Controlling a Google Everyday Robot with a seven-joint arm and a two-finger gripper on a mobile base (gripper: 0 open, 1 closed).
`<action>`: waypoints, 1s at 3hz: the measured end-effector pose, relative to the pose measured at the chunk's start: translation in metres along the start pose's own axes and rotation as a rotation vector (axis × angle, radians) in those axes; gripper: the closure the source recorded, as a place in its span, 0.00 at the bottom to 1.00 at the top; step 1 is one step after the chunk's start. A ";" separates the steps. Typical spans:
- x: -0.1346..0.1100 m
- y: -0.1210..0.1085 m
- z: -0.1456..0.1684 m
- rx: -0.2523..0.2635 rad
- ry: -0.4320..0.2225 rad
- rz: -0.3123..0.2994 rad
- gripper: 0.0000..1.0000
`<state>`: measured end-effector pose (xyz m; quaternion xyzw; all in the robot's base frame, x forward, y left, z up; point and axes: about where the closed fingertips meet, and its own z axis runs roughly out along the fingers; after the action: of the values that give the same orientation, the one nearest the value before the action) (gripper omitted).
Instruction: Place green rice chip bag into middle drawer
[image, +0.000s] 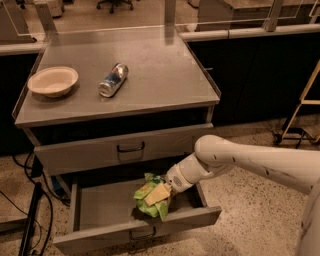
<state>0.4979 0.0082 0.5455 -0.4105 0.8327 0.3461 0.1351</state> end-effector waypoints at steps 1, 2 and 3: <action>0.003 -0.004 0.006 0.014 -0.025 0.030 1.00; 0.006 -0.017 0.007 0.052 -0.071 0.078 1.00; 0.007 -0.032 0.007 0.086 -0.109 0.119 1.00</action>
Offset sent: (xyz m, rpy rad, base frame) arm 0.0234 -0.0213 -0.0246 0.0273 -0.0319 -0.2320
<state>0.5178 -0.0042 0.5219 -0.3346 0.8612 0.3391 0.1771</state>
